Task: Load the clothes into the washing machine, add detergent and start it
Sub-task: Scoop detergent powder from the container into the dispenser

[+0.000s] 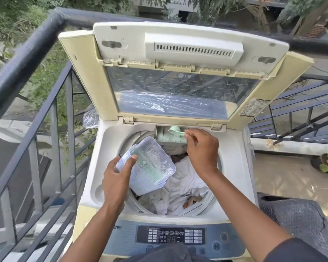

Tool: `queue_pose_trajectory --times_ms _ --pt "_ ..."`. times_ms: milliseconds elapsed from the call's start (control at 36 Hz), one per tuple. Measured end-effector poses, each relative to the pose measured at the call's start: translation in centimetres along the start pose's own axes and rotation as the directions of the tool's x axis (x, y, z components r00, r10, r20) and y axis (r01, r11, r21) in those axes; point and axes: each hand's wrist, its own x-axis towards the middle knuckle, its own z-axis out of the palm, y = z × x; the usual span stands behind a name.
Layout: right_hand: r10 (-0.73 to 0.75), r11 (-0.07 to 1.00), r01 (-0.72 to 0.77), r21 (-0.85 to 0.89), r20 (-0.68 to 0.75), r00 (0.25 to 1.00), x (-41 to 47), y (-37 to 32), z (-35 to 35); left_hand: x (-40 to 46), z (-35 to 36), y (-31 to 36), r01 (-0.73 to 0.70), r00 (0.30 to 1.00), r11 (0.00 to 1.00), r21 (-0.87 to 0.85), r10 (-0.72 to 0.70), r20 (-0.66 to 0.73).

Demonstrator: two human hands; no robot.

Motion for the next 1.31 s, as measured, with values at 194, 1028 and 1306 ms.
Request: queue_pose_trajectory --times_ms 194,1028,1306 --pt "0.191 0.959 -0.205 0.198 0.086 0.978 -3.5 -1.9 -1.7 -1.1 0.0 0.1 -0.002 1.0 0.999 -0.053 0.003 0.018" --pt "0.461 0.772 -0.557 0.306 0.334 0.822 -8.2 0.7 -8.7 -8.9 5.9 2.8 0.002 0.943 0.984 -0.176 0.057 0.328" --pt "0.55 0.739 -0.583 0.338 0.197 0.812 -7.9 7.1 -16.9 -15.8 14.5 5.5 -0.15 0.862 0.988 -0.041 0.151 0.484"
